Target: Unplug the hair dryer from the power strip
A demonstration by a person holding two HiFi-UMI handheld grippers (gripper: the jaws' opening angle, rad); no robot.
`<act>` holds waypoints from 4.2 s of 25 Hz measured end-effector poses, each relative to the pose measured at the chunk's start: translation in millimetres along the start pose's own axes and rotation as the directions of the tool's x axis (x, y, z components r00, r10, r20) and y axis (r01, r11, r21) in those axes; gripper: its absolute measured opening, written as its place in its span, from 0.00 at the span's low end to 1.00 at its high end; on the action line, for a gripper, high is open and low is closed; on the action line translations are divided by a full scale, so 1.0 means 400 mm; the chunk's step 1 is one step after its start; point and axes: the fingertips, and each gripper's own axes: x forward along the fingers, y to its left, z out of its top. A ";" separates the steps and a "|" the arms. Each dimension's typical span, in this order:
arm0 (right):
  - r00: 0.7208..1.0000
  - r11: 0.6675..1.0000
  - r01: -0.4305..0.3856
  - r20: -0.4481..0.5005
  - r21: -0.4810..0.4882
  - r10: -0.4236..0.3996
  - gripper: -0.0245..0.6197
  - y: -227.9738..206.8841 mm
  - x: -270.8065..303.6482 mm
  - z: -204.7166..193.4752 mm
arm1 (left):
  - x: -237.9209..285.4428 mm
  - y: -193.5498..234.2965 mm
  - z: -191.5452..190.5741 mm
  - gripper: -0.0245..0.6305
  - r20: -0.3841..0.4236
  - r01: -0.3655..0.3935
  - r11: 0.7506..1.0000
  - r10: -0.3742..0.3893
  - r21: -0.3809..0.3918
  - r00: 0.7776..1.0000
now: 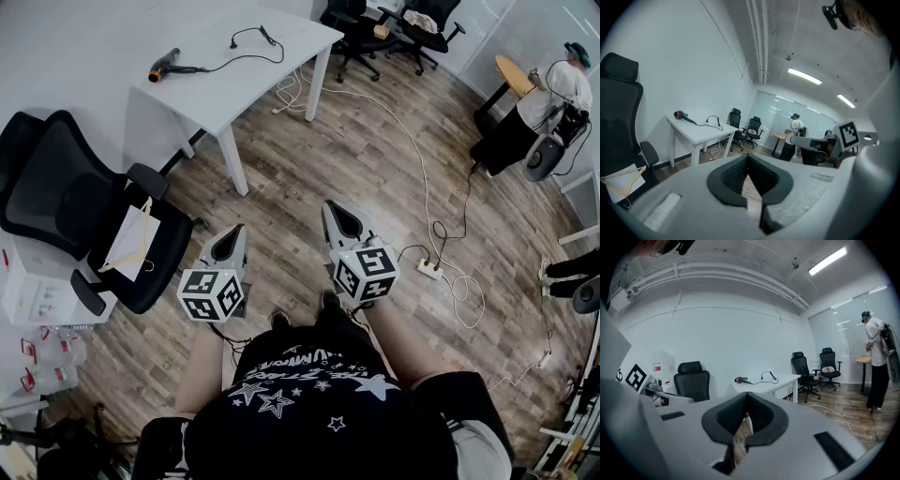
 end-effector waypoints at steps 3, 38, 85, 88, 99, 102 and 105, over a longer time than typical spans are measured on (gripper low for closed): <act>1.000 1.000 -0.009 0.015 -0.016 0.009 0.05 0.024 0.008 0.010 | -0.014 0.015 0.011 0.05 0.005 -0.002 1.000 0.002 0.003 1.000; 0.999 0.999 -0.028 -0.032 0.041 0.030 0.05 -0.315 0.216 -0.016 | 0.284 0.042 0.027 0.05 -0.066 -0.091 0.994 0.087 -0.062 0.994; 0.987 0.995 -0.094 -0.124 0.044 0.098 0.05 -0.713 0.830 0.081 | 0.883 0.354 0.275 0.05 -0.009 -0.195 0.969 0.195 -0.153 0.981; 0.986 0.995 -0.098 -0.134 0.035 0.102 0.05 -0.711 0.933 0.108 | 0.934 0.435 0.312 0.05 -0.017 -0.198 0.967 0.198 -0.160 0.980; 0.976 0.990 -0.140 -0.167 0.031 0.144 0.05 -0.655 1.267 0.175 | 1.082 0.668 0.427 0.05 -0.030 -0.195 0.964 0.192 -0.182 0.981; 0.973 0.989 -0.146 -0.174 0.023 0.148 0.05 -0.643 1.351 0.186 | 1.110 0.732 0.449 0.05 -0.030 -0.192 0.965 0.190 -0.181 0.981; 0.974 0.989 -0.146 -0.171 0.018 0.147 0.05 -0.637 1.436 0.207 | 1.136 0.800 0.468 0.05 -0.032 -0.194 0.962 0.192 -0.193 0.981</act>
